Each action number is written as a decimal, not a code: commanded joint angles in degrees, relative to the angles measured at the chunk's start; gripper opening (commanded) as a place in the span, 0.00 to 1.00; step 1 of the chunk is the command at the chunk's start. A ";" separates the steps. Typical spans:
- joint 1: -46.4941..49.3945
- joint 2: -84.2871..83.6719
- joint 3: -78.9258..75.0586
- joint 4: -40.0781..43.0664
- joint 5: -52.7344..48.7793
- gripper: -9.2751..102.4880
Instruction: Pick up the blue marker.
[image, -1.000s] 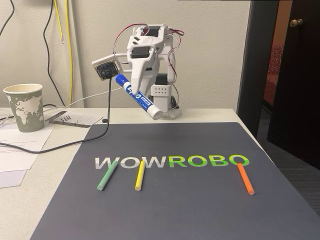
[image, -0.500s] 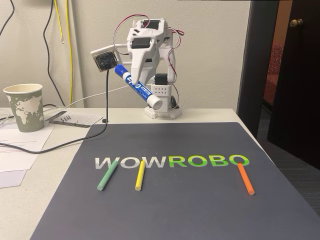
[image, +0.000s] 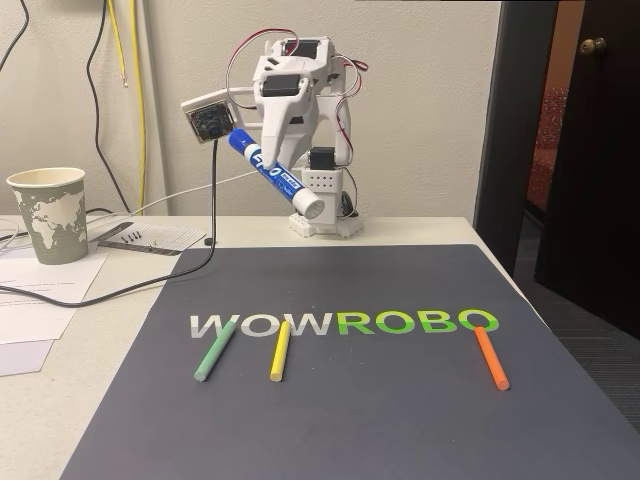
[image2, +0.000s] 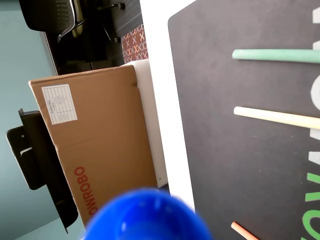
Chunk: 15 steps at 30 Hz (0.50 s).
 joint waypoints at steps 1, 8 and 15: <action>0.44 1.58 -2.46 -0.44 -0.26 0.08; 0.35 1.32 -2.37 -0.88 -0.26 0.08; 0.62 1.41 -2.37 -0.97 0.09 0.08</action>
